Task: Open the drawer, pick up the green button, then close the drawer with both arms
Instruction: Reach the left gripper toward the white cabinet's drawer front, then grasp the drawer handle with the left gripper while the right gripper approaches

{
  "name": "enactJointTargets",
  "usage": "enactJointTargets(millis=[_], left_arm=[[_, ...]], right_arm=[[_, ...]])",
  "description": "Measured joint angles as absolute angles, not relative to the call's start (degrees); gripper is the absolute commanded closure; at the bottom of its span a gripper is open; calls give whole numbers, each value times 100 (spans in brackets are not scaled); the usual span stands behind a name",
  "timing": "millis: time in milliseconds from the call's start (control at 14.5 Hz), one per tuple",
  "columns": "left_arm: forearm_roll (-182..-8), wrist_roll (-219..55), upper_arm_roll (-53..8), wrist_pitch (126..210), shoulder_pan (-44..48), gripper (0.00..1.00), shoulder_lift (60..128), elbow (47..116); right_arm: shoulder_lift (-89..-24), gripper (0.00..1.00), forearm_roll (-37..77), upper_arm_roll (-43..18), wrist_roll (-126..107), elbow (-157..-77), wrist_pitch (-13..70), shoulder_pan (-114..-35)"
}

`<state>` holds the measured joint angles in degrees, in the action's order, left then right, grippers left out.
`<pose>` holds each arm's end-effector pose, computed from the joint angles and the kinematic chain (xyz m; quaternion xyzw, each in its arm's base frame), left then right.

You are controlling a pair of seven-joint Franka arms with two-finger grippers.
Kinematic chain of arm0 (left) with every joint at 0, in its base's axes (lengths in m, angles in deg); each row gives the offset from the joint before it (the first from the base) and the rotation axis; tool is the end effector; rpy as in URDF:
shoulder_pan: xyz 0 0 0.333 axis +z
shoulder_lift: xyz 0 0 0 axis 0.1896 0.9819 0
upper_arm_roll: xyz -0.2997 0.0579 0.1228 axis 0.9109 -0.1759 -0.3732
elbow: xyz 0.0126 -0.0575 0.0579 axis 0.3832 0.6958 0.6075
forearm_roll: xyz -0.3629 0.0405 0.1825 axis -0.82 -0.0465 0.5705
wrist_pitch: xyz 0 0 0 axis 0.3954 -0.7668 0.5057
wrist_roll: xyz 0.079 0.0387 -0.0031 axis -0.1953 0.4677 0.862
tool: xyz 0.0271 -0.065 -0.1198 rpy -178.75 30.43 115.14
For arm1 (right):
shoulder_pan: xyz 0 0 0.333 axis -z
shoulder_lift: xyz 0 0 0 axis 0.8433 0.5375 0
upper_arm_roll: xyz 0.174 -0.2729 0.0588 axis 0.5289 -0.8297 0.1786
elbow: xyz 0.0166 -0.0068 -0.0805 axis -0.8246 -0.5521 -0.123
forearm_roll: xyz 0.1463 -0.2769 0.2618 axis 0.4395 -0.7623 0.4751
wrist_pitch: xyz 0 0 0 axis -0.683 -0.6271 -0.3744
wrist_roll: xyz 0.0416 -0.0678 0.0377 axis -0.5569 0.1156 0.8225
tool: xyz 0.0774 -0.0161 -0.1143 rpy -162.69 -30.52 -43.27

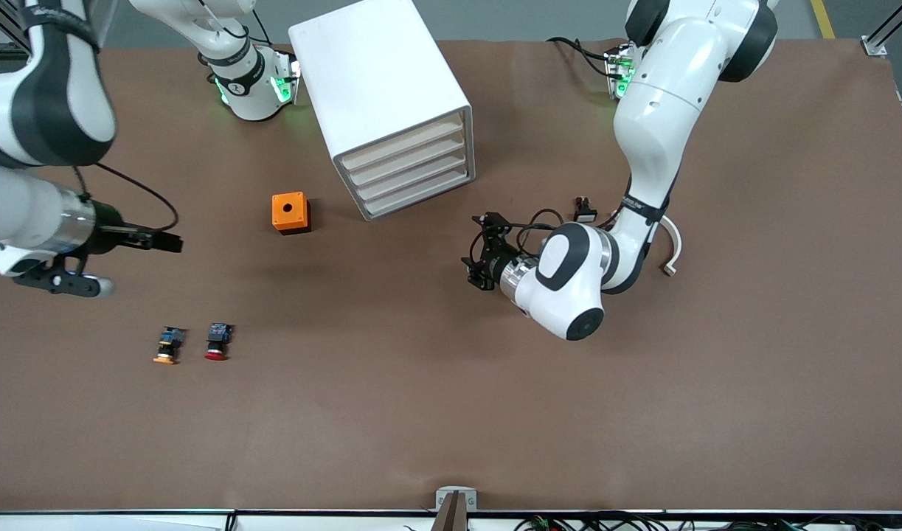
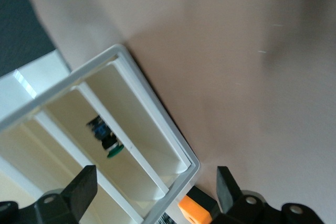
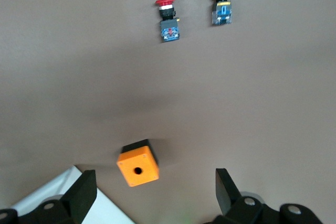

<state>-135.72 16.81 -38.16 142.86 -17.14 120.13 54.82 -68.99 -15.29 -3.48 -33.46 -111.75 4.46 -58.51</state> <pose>0.5638 -0.4486 0.1900 -0.6046 -0.6272 0.4848 0.0776 0.6020 0.0519 0.4676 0.9852 -0.1262 -0.1159 0.0019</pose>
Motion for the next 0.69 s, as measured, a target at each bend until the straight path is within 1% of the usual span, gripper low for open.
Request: enactJointTargets(millis=[345, 414, 690], left_arm=[[-14141, 2675, -3806, 13817, -1754, 1, 12364, 5478], [-14272, 2828, -3801, 13732, -1768, 4, 12443, 5479], [-14539, 3027, -3653, 13528, -1828, 37, 12667, 5486]], right_arm=[[-6901, 0, -1293, -314, -5348, -11171, 550, -6611], [-6901, 0, -1225, -312, -5685, -11173, 617, -6716], [-6893, 0, -1161, -309, -6974, -11234, 939, -7267]])
